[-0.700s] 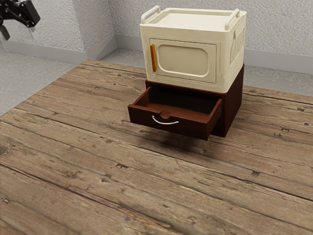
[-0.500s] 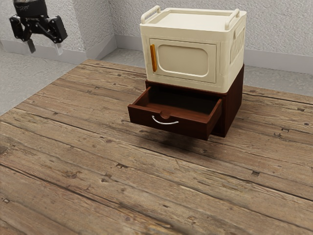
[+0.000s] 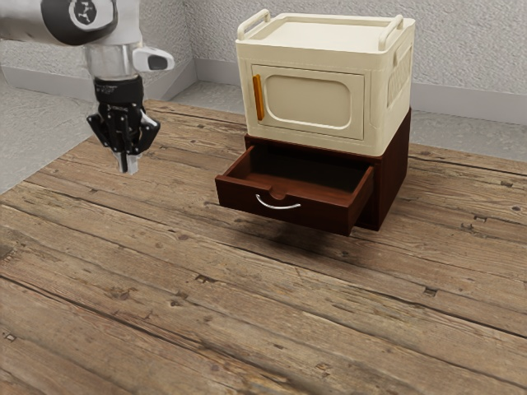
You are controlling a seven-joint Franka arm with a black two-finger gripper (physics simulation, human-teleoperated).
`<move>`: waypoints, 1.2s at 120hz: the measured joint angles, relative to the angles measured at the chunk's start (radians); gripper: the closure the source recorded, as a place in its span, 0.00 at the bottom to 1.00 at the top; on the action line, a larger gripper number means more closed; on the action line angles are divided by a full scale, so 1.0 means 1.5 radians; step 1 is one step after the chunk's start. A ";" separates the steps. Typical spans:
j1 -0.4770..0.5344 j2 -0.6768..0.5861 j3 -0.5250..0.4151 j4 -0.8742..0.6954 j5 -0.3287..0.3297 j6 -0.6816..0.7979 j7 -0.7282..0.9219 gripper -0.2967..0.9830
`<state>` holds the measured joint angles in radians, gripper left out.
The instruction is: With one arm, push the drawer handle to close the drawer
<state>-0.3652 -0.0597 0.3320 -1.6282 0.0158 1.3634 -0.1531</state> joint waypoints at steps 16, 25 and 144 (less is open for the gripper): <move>-0.003 -0.003 -0.019 -0.063 -0.006 0.054 -0.008 0.81; -0.010 -0.006 -0.032 -0.081 -0.009 0.083 -0.012 0.83; -0.184 0.086 -0.029 -0.098 -0.006 0.317 -0.057 0.85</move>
<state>-0.6413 0.0688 0.2885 -1.7755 0.0070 1.8396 -0.2390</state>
